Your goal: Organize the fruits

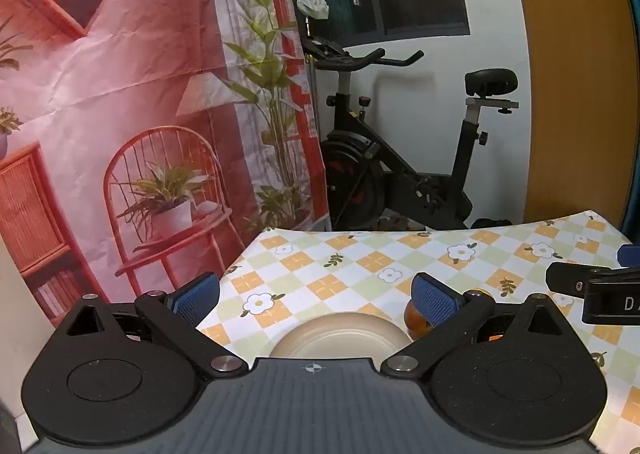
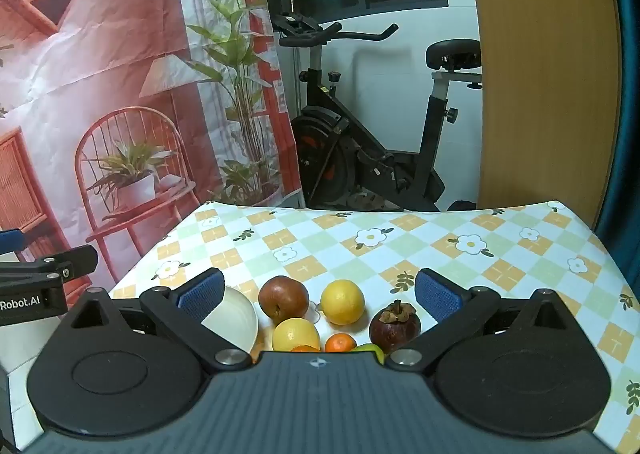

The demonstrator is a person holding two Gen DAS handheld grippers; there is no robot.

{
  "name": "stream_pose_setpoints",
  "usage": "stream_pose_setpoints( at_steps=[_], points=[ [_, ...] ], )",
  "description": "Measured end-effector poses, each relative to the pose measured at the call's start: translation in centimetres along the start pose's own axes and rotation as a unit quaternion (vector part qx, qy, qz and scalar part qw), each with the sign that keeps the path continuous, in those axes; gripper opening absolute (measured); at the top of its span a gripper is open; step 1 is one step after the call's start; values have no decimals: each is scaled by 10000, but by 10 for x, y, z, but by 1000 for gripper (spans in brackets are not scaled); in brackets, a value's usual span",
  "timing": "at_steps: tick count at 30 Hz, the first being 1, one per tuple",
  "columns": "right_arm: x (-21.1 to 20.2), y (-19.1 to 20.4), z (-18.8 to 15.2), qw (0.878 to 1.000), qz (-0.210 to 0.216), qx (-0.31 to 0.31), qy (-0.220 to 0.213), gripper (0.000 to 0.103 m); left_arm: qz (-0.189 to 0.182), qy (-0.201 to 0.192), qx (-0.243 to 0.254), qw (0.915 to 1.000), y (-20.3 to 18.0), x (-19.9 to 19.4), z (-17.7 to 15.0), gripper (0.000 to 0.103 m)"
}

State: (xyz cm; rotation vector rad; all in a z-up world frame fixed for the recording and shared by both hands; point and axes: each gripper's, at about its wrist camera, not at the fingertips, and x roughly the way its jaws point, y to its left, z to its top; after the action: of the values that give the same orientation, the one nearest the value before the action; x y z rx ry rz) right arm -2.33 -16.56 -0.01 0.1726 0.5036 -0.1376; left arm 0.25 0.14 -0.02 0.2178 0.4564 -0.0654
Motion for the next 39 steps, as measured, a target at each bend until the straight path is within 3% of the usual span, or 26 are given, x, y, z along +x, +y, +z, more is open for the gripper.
stream_pose_setpoints(
  at_steps=[10,16,39],
  points=[
    [-1,3,2,10000,25,-50,-39,103,39,-196,59,9998,-5,-8,1,103],
    [-4,8,15,10000,16,-39,-71,103,-43,-192,62,9998,-2,-7,-2,103],
    [-9,3,8,9999,15,-9,-145,103,-87,-171,57,9998,-1,-7,-1,103]
  ],
)
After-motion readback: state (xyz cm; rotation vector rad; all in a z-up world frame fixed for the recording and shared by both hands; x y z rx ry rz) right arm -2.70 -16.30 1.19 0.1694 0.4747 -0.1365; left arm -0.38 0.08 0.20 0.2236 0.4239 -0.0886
